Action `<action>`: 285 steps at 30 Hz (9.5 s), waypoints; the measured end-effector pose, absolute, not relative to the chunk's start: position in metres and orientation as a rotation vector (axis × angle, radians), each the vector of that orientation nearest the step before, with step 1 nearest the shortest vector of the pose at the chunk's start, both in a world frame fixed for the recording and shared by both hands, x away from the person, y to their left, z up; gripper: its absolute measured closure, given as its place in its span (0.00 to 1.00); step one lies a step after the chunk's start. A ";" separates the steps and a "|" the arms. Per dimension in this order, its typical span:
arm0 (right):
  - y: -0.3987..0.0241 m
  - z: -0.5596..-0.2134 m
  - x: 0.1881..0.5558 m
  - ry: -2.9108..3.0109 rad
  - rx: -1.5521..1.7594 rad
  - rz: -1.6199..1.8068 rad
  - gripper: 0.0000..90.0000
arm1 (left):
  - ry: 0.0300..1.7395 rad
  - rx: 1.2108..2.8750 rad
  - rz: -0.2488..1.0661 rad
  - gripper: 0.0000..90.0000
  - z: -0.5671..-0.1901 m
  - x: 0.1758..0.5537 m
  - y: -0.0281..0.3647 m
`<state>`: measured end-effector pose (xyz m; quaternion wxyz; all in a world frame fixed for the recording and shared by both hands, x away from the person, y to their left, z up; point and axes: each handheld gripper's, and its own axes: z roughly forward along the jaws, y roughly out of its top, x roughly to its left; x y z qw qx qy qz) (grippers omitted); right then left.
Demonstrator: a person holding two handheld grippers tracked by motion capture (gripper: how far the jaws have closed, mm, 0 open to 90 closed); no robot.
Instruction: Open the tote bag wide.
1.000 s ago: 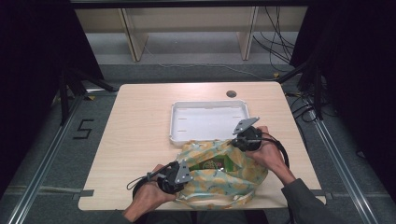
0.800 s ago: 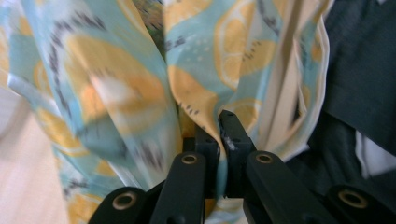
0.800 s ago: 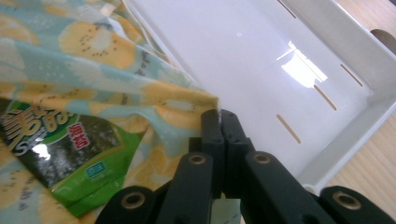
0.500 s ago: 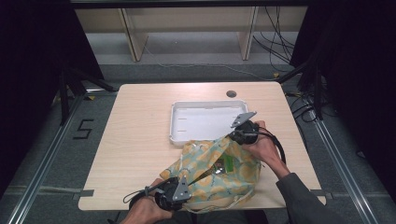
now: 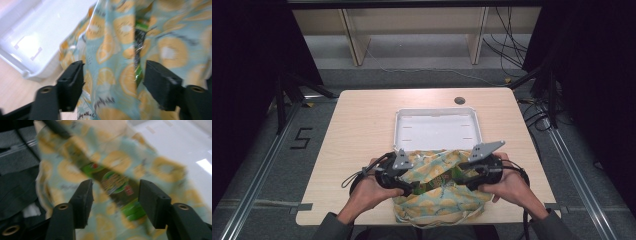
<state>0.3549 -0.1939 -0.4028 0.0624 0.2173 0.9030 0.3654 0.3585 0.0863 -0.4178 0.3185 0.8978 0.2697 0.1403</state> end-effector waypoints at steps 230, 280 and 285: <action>-0.156 -0.387 0.416 2.941 0.667 0.994 0.84 | 0.902 2.313 0.373 0.77 -0.431 0.411 0.103; -0.201 -0.312 0.486 2.669 1.017 1.022 0.84 | 1.036 2.154 0.454 0.25 -0.455 0.274 0.182; -0.200 -0.318 0.500 2.655 1.032 0.997 0.84 | 1.000 2.185 0.447 0.25 -0.457 0.271 0.184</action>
